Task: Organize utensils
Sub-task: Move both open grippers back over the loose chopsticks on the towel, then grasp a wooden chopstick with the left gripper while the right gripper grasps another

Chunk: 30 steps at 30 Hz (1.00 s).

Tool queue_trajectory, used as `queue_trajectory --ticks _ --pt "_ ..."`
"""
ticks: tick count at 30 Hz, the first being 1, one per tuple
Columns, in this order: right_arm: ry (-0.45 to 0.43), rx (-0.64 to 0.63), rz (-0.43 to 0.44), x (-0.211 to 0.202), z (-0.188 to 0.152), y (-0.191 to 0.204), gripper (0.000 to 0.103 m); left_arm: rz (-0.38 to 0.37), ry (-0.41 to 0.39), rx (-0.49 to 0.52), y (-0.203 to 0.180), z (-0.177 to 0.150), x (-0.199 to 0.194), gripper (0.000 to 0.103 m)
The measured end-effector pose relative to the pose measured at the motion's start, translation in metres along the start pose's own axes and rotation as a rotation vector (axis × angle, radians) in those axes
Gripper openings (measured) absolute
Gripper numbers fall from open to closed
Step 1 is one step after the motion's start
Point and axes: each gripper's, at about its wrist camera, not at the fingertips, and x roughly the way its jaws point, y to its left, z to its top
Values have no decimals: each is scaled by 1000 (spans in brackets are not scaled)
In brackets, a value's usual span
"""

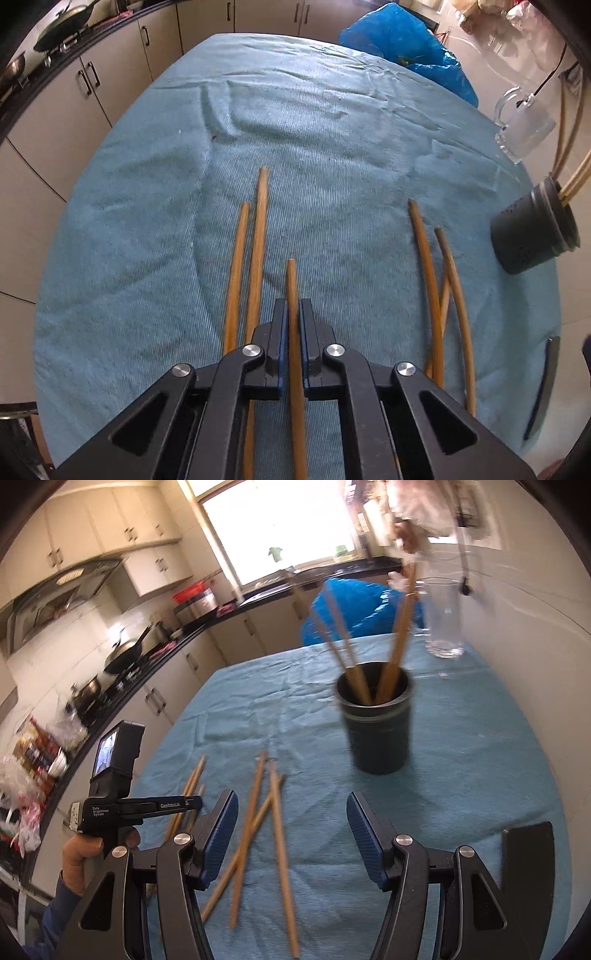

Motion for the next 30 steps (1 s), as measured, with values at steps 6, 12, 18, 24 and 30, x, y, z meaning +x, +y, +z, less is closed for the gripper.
queue_trajectory --ticks 6,12,18,24,30 --pt "144 -4 52 52 25 24 43 -43 2 -11 14 -18 -7 5" --pt "267 55 80 113 42 30 36 -64 -14 11 14 -41 -16 5" --pt "359 26 30 161 43 41 31 -97 -28 17 19 -49 -19 5" --pt "403 13 -54 191 45 36 31 -133 -31 14 23 -50 -19 6" --pt "425 -45 -106 210 49 43 27 -134 -26 11 23 -50 -19 6"
